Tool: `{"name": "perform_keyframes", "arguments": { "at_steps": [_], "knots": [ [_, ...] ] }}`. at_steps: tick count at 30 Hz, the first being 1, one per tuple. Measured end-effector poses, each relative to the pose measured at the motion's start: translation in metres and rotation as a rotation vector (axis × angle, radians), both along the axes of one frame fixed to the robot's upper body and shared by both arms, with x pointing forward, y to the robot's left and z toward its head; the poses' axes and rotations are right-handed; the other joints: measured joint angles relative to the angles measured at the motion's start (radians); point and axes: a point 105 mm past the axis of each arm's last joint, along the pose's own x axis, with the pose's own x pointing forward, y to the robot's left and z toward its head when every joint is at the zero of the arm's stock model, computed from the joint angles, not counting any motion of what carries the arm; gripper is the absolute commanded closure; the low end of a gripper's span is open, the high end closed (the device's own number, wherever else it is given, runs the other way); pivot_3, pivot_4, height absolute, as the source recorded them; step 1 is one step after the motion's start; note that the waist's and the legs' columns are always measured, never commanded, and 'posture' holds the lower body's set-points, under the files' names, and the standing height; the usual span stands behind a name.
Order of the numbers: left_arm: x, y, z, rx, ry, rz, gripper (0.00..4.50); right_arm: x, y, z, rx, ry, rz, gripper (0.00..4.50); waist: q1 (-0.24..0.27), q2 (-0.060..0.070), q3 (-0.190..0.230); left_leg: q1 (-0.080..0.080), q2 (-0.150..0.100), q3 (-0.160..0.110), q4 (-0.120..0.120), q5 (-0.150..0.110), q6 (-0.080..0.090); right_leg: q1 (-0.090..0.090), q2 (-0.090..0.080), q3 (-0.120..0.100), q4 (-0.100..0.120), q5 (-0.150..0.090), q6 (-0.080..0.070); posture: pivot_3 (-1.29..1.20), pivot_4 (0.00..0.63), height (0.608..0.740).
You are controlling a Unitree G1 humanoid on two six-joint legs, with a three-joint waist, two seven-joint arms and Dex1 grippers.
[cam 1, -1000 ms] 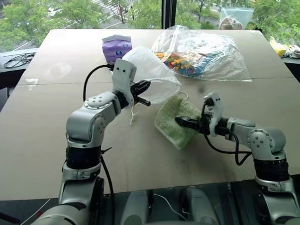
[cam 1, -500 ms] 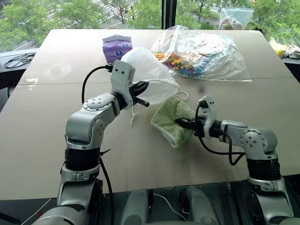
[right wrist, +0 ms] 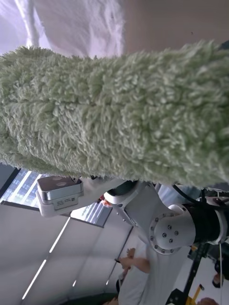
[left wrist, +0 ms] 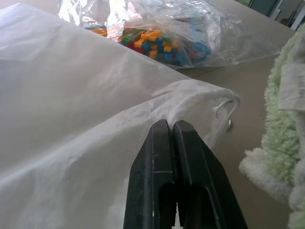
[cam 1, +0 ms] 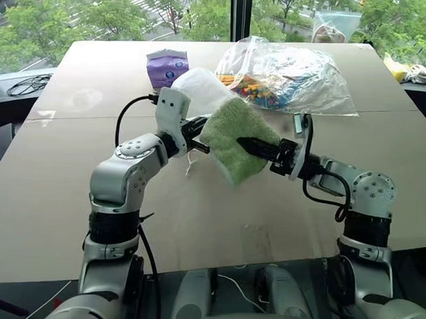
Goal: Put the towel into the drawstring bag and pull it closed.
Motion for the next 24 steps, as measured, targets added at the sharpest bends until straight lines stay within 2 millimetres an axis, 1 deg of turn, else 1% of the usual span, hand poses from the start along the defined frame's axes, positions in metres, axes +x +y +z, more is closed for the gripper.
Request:
{"name": "perform_keyframes", "arguments": {
  "at_steps": [3, 5, 10, 14, 17, 20, 24],
  "knots": [
    [-0.001, 0.004, 0.007, -0.032, -0.025, -0.003, 4.50, -0.009, 0.007, -0.010, -0.031, 0.051, 0.078, 4.49, -0.001, 0.000, 0.000, 0.000, 0.000, 0.000, 0.000, 0.000, 0.000, 0.000, 0.000, 0.000, 0.000, 0.000, 0.000, 0.00, 0.150, 0.740],
    [-0.002, 0.002, 0.008, -0.042, -0.028, -0.020, 4.50, -0.010, 0.009, -0.014, -0.035, 0.068, 0.094, 4.49, 0.000, 0.000, 0.000, 0.000, 0.000, -0.001, 0.000, 0.000, 0.000, 0.000, 0.000, 0.000, 0.000, 0.000, 0.000, 0.00, 0.150, 0.740],
    [-0.010, -0.005, 0.016, -0.064, -0.070, -0.089, 4.50, 0.003, 0.012, -0.025, -0.049, 0.167, 0.069, 4.49, -0.002, 0.000, 0.000, 0.000, 0.000, 0.000, 0.001, 0.000, 0.000, 0.000, 0.000, 0.000, 0.000, 0.000, 0.000, 0.00, 0.150, 0.740],
    [-0.016, -0.004, 0.010, -0.066, -0.058, -0.128, 4.50, 0.017, 0.011, -0.016, 0.004, 0.206, 0.038, 4.49, -0.002, 0.000, 0.000, 0.000, 0.000, 0.000, 0.001, 0.000, 0.000, 0.000, 0.001, 0.000, 0.000, 0.000, 0.000, 0.00, 0.150, 0.740],
    [-0.017, -0.005, 0.008, -0.066, -0.054, -0.134, 4.50, 0.023, 0.009, -0.015, 0.058, 0.251, 0.011, 4.49, -0.001, 0.000, 0.000, 0.000, 0.000, 0.000, 0.001, 0.000, 0.000, 0.000, 0.001, 0.000, 0.000, 0.000, 0.000, 0.00, 0.150, 0.740],
    [-0.019, -0.008, 0.011, -0.053, -0.073, -0.147, 4.50, 0.034, 0.008, -0.003, 0.167, 0.301, -0.014, 4.49, -0.001, 0.000, 0.000, 0.000, 0.000, 0.000, 0.001, 0.000, 0.000, 0.000, 0.001, 0.000, 0.000, 0.000, 0.000, 0.00, 0.150, 0.740],
    [-0.022, -0.013, 0.010, -0.043, -0.074, -0.165, 4.50, 0.048, 0.002, 0.006, 0.309, 0.365, -0.093, 4.49, -0.002, 0.000, 0.000, 0.000, 0.001, 0.000, 0.001, 0.000, 0.000, 0.000, 0.001, 0.000, 0.000, 0.000, 0.000, 0.00, 0.150, 0.740]
  ]
}}
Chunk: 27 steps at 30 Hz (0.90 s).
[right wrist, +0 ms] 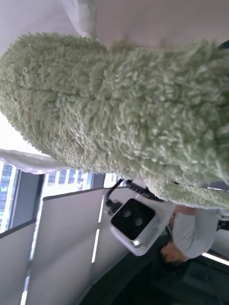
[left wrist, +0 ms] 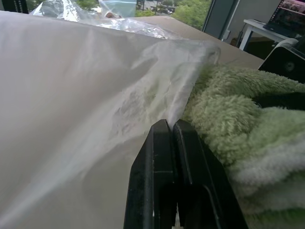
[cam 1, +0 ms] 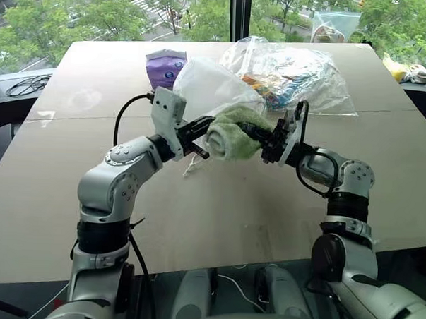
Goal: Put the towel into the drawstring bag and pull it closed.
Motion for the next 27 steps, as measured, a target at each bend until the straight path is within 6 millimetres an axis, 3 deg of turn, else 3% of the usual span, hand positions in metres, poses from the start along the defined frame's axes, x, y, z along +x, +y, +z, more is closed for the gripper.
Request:
{"name": "perform_keyframes", "arguments": {
  "at_steps": [5, 12, 16, 21, 27],
  "knots": [
    [-0.001, -0.003, -0.002, 0.008, 0.006, -0.009, 4.50, 0.012, -0.008, 0.005, 0.124, 0.094, -0.093, 4.49, -0.002, 0.000, 0.000, 0.000, 0.000, 0.000, 0.000, 0.000, 0.000, 0.000, 0.000, 0.000, 0.000, 0.000, 0.000, 0.00, 0.150, 0.740],
    [-0.003, -0.008, 0.002, -0.007, 0.011, -0.040, 4.50, 0.007, 0.004, -0.008, 0.054, 0.117, -0.093, 4.49, -0.002, 0.000, 0.000, 0.000, 0.000, 0.000, 0.000, 0.000, 0.000, 0.000, 0.000, 0.000, 0.000, 0.000, 0.000, 0.00, 0.150, 0.740],
    [-0.005, -0.009, 0.010, -0.038, 0.007, -0.066, 4.50, 0.005, 0.005, -0.011, -0.039, 0.075, -0.099, 4.49, -0.002, 0.000, 0.000, 0.000, 0.000, 0.000, 0.000, 0.000, 0.000, 0.000, 0.000, 0.001, 0.000, 0.000, 0.000, 0.00, 0.150, 0.740],
    [-0.008, -0.009, 0.014, -0.039, 0.004, -0.101, 4.50, -0.014, 0.012, -0.027, -0.313, -0.091, -0.020, 4.49, -0.004, 0.000, 0.000, 0.000, 0.000, 0.000, -0.001, 0.000, 0.000, 0.000, 0.000, 0.001, -0.001, 0.000, 0.000, 0.00, 0.150, 0.740],
    [-0.016, -0.017, 0.009, -0.048, 0.027, -0.164, 4.50, 0.012, 0.010, -0.004, -0.122, -0.040, -0.182, 4.49, -0.001, 0.001, 0.000, 0.000, 0.001, -0.001, 0.000, 0.000, 0.000, 0.000, 0.003, 0.001, 0.000, 0.000, -0.001, 0.00, 0.150, 0.740]
  ]
}}
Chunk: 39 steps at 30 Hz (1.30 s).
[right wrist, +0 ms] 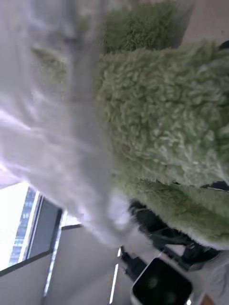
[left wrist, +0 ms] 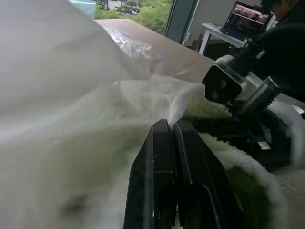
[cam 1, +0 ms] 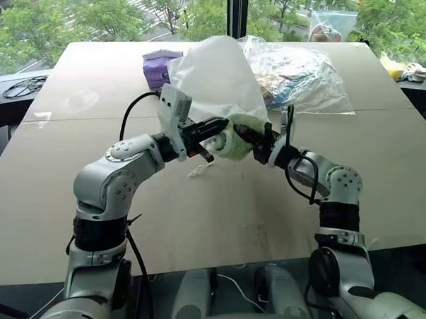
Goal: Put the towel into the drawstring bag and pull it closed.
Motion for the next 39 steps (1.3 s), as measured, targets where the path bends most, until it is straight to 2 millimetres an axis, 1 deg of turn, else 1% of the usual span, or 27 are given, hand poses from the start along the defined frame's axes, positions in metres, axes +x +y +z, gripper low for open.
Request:
{"name": "perform_keyframes", "arguments": {
  "at_steps": [2, 3, 4, 5, 6, 8, 9, 10, 12, 14, 15, 16, 17, 18, 19, 21, 22, 23, 24, 25, 26, 29, 31, 34, 36, 38, 39],
  "knots": [
    [-0.002, 0.000, -0.002, -0.003, 0.011, -0.009, 4.50, -0.001, 0.000, 0.001, -0.026, -0.029, -0.010, 4.49, 0.002, 0.000, 0.000, 0.000, 0.000, 0.000, 0.000, 0.000, 0.000, 0.000, -0.001, 0.000, -0.001, 0.000, 0.000, 0.00, 0.150, 0.740],
    [-0.003, -0.001, -0.003, -0.004, 0.013, -0.012, 4.50, -0.005, 0.004, -0.002, -0.053, -0.047, 0.000, 4.49, 0.001, 0.000, 0.000, 0.000, 0.000, 0.001, 0.000, 0.000, 0.000, 0.000, -0.001, 0.001, -0.001, 0.000, 0.000, 0.00, 0.150, 0.740],
    [-0.003, -0.001, -0.003, -0.003, 0.013, -0.012, 4.50, -0.010, 0.007, -0.004, -0.046, -0.055, 0.005, 4.49, 0.000, 0.000, 0.000, 0.000, 0.000, 0.001, 0.000, 0.000, 0.000, 0.000, -0.002, 0.001, -0.001, 0.000, 0.000, 0.00, 0.150, 0.740],
    [-0.002, 0.000, -0.002, 0.000, 0.012, -0.010, 4.50, -0.011, 0.010, -0.004, 0.001, -0.041, -0.004, 4.49, -0.001, 0.000, 0.000, -0.001, 0.000, 0.001, 0.000, 0.000, 0.000, 0.000, -0.002, 0.001, -0.001, 0.000, 0.000, 0.00, 0.150, 0.740],
    [-0.003, -0.002, -0.002, 0.000, 0.011, -0.017, 4.50, -0.006, 0.008, -0.002, 0.049, -0.013, -0.048, 4.49, -0.002, 0.001, 0.001, -0.001, 0.000, 0.002, 0.000, 0.000, 0.000, -0.001, -0.001, 0.002, 0.000, 0.000, 0.000, 0.00, 0.150, 0.740],
    [-0.003, -0.001, -0.003, 0.006, 0.013, -0.017, 4.50, 0.008, -0.015, 0.000, 0.097, 0.015, -0.185, 4.49, 0.003, 0.001, 0.001, -0.001, 0.000, 0.000, 0.000, 0.000, 0.000, 0.000, -0.002, 0.001, -0.001, 0.000, 0.000, 0.00, 0.150, 0.740],
    [-0.003, 0.001, -0.003, 0.010, 0.015, -0.011, 4.50, 0.008, -0.016, 0.000, 0.088, 0.005, -0.199, 4.49, 0.002, 0.001, 0.001, -0.001, 0.000, 0.001, 0.000, 0.000, 0.000, 0.000, -0.002, 0.001, -0.001, 0.000, 0.000, 0.00, 0.150, 0.740],
    [-0.002, 0.001, -0.003, 0.009, 0.014, -0.011, 4.50, 0.004, -0.009, 0.002, 0.054, -0.030, -0.180, 4.49, 0.000, 0.001, 0.001, -0.001, 0.000, 0.001, 0.000, 0.000, 0.000, 0.000, -0.002, 0.001, 0.000, 0.000, 0.000, 0.00, 0.150, 0.740],
    [-0.003, -0.003, -0.003, 0.006, 0.016, -0.024, 4.50, 0.003, -0.006, 0.006, 0.077, -0.023, -0.174, 4.49, -0.005, 0.001, 0.001, 0.000, 0.000, 0.002, 0.000, 0.000, 0.000, 0.000, -0.002, 0.002, 0.000, 0.000, 0.000, 0.00, 0.150, 0.740],
    [-0.004, -0.005, -0.003, 0.001, 0.020, -0.039, 4.50, 0.010, -0.020, 0.007, 0.133, 0.034, -0.252, 4.49, 0.000, 0.001, 0.001, 0.000, 0.000, 0.000, 0.000, 0.000, 0.000, 0.000, -0.002, 0.001, 0.000, 0.000, 0.000, 0.00, 0.150, 0.740],
    [-0.004, -0.005, -0.003, 0.002, 0.020, -0.039, 4.50, 0.013, -0.023, 0.004, 0.132, 0.051, -0.276, 4.49, 0.001, 0.001, 0.001, 0.000, 0.000, 0.000, 0.000, 0.000, 0.000, 0.000, -0.002, 0.001, 0.000, 0.000, 0.000, 0.00, 0.150, 0.740],
    [-0.004, -0.004, -0.003, 0.003, 0.020, -0.036, 4.50, 0.013, -0.017, 0.000, 0.083, 0.046, -0.275, 4.49, -0.001, 0.002, 0.001, 0.000, 0.000, 0.001, 0.000, 0.000, 0.000, 0.000, -0.002, 0.001, 0.000, 0.000, 0.000, 0.00, 0.150, 0.740],
    [-0.005, -0.006, -0.003, 0.000, 0.019, -0.044, 4.50, 0.009, -0.004, -0.002, 0.032, 0.035, -0.235, 4.49, -0.007, 0.002, 0.001, 0.000, 0.000, 0.002, 0.000, 0.000, 0.000, -0.001, -0.001, 0.002, 0.000, 0.000, 0.000, 0.00, 0.150, 0.740],
    [-0.005, -0.009, -0.002, -0.001, 0.019, -0.053, 4.50, 0.008, 0.001, -0.003, 0.017, 0.042, -0.228, 4.49, -0.010, 0.002, 0.001, 0.000, 0.000, 0.002, 0.000, 0.000, 0.000, 0.000, -0.001, 0.003, 0.000, 0.000, 0.000, 0.00, 0.150, 0.740],
    [-0.006, -0.013, -0.002, -0.001, 0.019, -0.066, 4.50, 0.008, 0.003, -0.004, 0.004, 0.053, -0.230, 4.49, -0.009, 0.002, 0.001, 0.000, 0.000, 0.001, 0.000, 0.000, 0.000, 0.000, -0.001, 0.003, 0.000, 0.000, 0.000, 0.00, 0.150, 0.740],
    [-0.006, -0.015, -0.003, -0.001, 0.019, -0.074, 4.50, 0.015, -0.006, -0.011, 0.013, 0.117, -0.295, 4.49, -0.001, 0.001, 0.001, 0.000, 0.000, 0.000, 0.000, 0.000, 0.000, 0.000, -0.001, 0.002, 0.000, 0.000, 0.000, 0.00, 0.150, 0.740],
    [-0.005, -0.014, -0.002, -0.002, 0.019, -0.069, 4.50, 0.017, -0.007, -0.015, -0.004, 0.129, -0.309, 4.49, 0.000, 0.002, 0.001, -0.001, 0.000, 0.001, 0.000, 0.000, 0.000, 0.000, -0.002, 0.002, 0.000, 0.000, 0.000, 0.00, 0.150, 0.740],
    [-0.004, -0.014, -0.002, -0.009, 0.021, -0.059, 4.50, 0.016, -0.001, -0.017, -0.050, 0.111, -0.300, 3.55, -0.001, 0.002, 0.001, -0.001, 0.000, 0.001, 0.000, 0.000, 0.000, 0.000, -0.002, 0.002, 0.000, 0.000, 0.000, 0.00, 0.150, 0.740],
    [-0.002, -0.015, 0.000, -0.015, 0.019, -0.058, 4.50, 0.013, 0.008, -0.017, -0.081, 0.089, -0.272, 3.29, -0.003, 0.002, 0.001, 0.000, 0.000, 0.002, 0.000, 0.000, 0.000, 0.000, -0.002, 0.002, 0.000, 0.000, 0.000, 0.00, 0.150, 0.740],
    [-0.002, -0.017, 0.002, -0.021, 0.013, -0.061, 4.50, 0.010, 0.014, -0.017, -0.098, 0.078, -0.251, 2.74, -0.005, 0.002, 0.001, 0.000, 0.000, 0.002, 0.000, 0.000, 0.000, 0.000, -0.001, 0.002, 0.000, 0.000, 0.000, 0.00, 0.150, 0.740],
    [-0.001, -0.019, 0.004, -0.024, 0.007, -0.064, 4.50, 0.009, 0.018, -0.018, -0.107, 0.075, -0.238, 2.33, -0.004, 0.002, 0.001, 0.000, 0.000, 0.001, 0.000, 0.000, 0.000, 0.000, -0.001, 0.002, 0.000, 0.000, 0.000, 0.00, 0.150, 0.740],
    [0.002, -0.017, 0.004, -0.027, 0.005, -0.043, 4.50, 0.009, 0.018, -0.020, -0.123, 0.085, -0.242, 0.88, 0.000, 0.002, 0.001, -0.001, 0.000, 0.000, 0.000, 0.000, 0.000, 0.000, -0.001, 0.002, 0.000, 0.000, 0.000, 0.00, 0.150, 0.740],
    [0.005, -0.015, 0.004, -0.037, 0.013, -0.023, 4.50, 0.006, 0.020, -0.021, -0.144, 0.081, -0.219, 0.88, -0.001, 0.002, 0.001, -0.001, 0.000, 0.001, 0.000, 0.000, 0.000, 0.000, -0.002, 0.002, 0.000, 0.000, 0.000, 0.00, 0.150, 0.740],
    [0.013, -0.013, 0.009, -0.045, -0.001, 0.016, 4.50, -0.004, 0.031, -0.022, -0.199, 0.045, -0.120, 0.88, -0.001, 0.002, 0.001, 0.000, 0.000, 0.001, 0.000, 0.000, 0.000, 0.000, -0.002, 0.002, 0.000, 0.000, 0.000, 0.00, 0.150, 0.740],
    [0.017, -0.010, 0.012, -0.054, -0.013, 0.040, 4.50, -0.010, 0.029, -0.019, -0.215, 0.015, -0.074, 0.88, -0.001, 0.002, 0.001, -0.001, 0.000, 0.001, 0.000, 0.000, 0.000, 0.000, -0.002, 0.001, 0.000, 0.000, 0.000, 0.00, 0.150, 0.740],
    [0.020, -0.006, 0.015, -0.079, -0.020, 0.066, 4.50, -0.017, 0.018, -0.016, -0.237, -0.030, -0.031, 0.88, 0.002, 0.001, 0.001, -0.001, 0.000, 0.001, 0.000, 0.000, 0.000, 0.000, -0.002, 0.001, -0.001, 0.000, 0.000, 0.00, 0.150, 0.740],
    [0.020, -0.005, 0.015, -0.082, -0.019, 0.070, 4.50, -0.018, 0.016, -0.015, -0.237, -0.035, -0.028, 0.88, 0.002, 0.001, 0.001, -0.001, 0.000, 0.001, 0.000, 0.000, 0.000, 0.000, -0.002, 0.001, -0.001, 0.000, 0.000, 0.00, 0.150, 0.740]
  ]
}}
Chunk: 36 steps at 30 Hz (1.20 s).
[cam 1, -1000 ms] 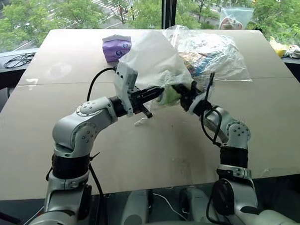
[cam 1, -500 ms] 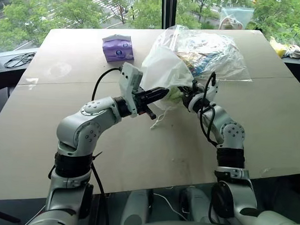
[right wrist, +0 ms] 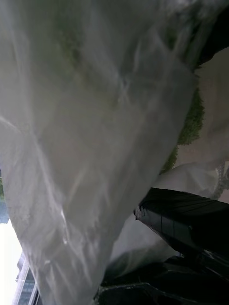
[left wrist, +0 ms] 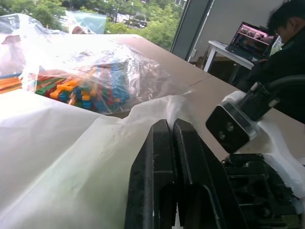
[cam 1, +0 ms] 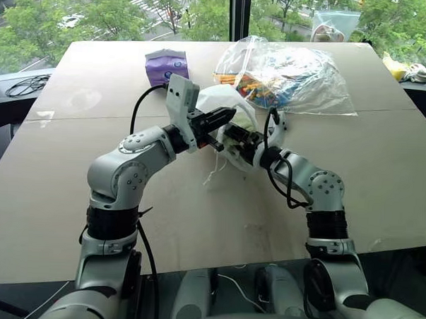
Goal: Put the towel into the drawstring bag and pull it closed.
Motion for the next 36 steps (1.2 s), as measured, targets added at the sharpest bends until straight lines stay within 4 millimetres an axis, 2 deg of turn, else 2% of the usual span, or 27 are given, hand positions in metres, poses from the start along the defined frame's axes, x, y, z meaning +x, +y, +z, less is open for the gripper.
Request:
{"name": "perform_keyframes", "arguments": {
  "at_steps": [4, 6, 9, 13, 15, 18, 20, 27, 34, 36],
  "knots": [
    [0.003, -0.001, 0.000, -0.017, 0.005, 0.010, 4.50, -0.013, -0.019, 0.003, -0.041, -0.078, 0.064, 0.88, 0.000, 0.000, 0.000, 0.000, 0.000, 0.000, 0.000, 0.000, 0.000, 0.000, 0.000, 0.000, 0.000, 0.000, 0.000, 0.00, 0.150, 0.740],
    [0.007, 0.002, -0.002, -0.019, 0.009, 0.037, 4.50, -0.029, -0.045, 0.012, -0.084, -0.218, 0.113, 0.88, 0.002, 0.000, 0.000, 0.000, -0.001, 0.000, 0.000, 0.000, 0.000, 0.000, 0.000, 0.000, -0.001, 0.000, 0.000, 0.00, 0.150, 0.740],
    [0.008, 0.001, -0.002, -0.025, 0.012, 0.034, 4.50, -0.038, -0.066, 0.020, -0.168, -0.355, 0.128, 0.88, 0.000, 0.000, 0.000, 0.000, -0.002, 0.000, 0.000, 0.000, 0.000, 0.000, 0.001, 0.000, -0.001, 0.000, 0.001, 0.00, 0.150, 0.740],
    [0.010, 0.002, -0.002, -0.024, 0.009, 0.043, 4.50, -0.014, -0.107, 0.005, -0.486, -0.472, 0.004, 0.88, -0.001, 0.000, 0.000, 0.001, -0.002, 0.000, 0.001, 0.000, 0.000, 0.000, 0.003, 0.001, 0.000, -0.002, 0.004, 0.00, 0.150, 0.740],
    [0.011, 0.003, -0.003, -0.023, 0.010, 0.048, 4.50, -0.007, -0.117, -0.011, -0.667, -0.522, 0.002, 0.88, -0.001, 0.000, 0.000, 0.001, -0.001, 0.000, 0.001, 0.000, 0.000, 0.000, 0.004, 0.001, 0.000, -0.002, 0.004, 0.00, 0.150, 0.740],
    [0.012, 0.003, -0.002, -0.022, 0.006, 0.051, 4.50, 0.004, -0.112, -0.046, -0.912, -0.628, 0.059, 0.88, -0.003, 0.000, 0.000, 0.001, 0.000, 0.000, 0.001, 0.000, 0.000, 0.000, 0.006, 0.002, 0.000, -0.002, 0.004, 0.00, 0.150, 0.740],
    [0.012, 0.003, -0.001, -0.021, 0.004, 0.052, 4.50, 0.009, -0.106, -0.063, -1.005, -0.667, 0.094, 0.88, -0.002, 0.000, 0.000, 0.001, 0.000, 0.000, 0.001, 0.000, 0.000, 0.000, 0.006, 0.002, 0.000, -0.002, 0.003, 0.00, 0.150, 0.740],
    [0.013, 0.004, -0.001, -0.016, 0.002, 0.063, 4.50, 0.037, -0.091, -0.063, -1.066, -0.778, 0.038, 0.88, -0.001, -0.001, 0.000, 0.002, 0.000, 0.001, 0.005, 0.000, 0.000, 0.001, 0.006, 0.005, 0.001, -0.001, 0.002, 0.00, 0.150, 0.740],
    [0.014, 0.006, -0.003, -0.009, 0.006, 0.070, 4.50, 0.046, -0.086, -0.067, -1.017, -0.731, 0.000, 0.88, -0.005, -0.001, 0.000, 0.003, 0.001, 0.001, 0.007, 0.000, 0.000, 0.003, 0.007, 0.007, 0.002, 0.003, 0.000, 0.00, 0.150, 0.740],
    [0.014, 0.006, -0.003, -0.007, 0.006, 0.073, 4.50, 0.047, -0.087, -0.069, -0.999, -0.700, -0.003, 1.41, -0.004, -0.001, 0.000, 0.004, 0.001, 0.001, 0.007, 0.000, 0.000, 0.003, 0.008, 0.006, 0.002, 0.003, 0.000, 0.00, 0.150, 0.740]
  ]
}}
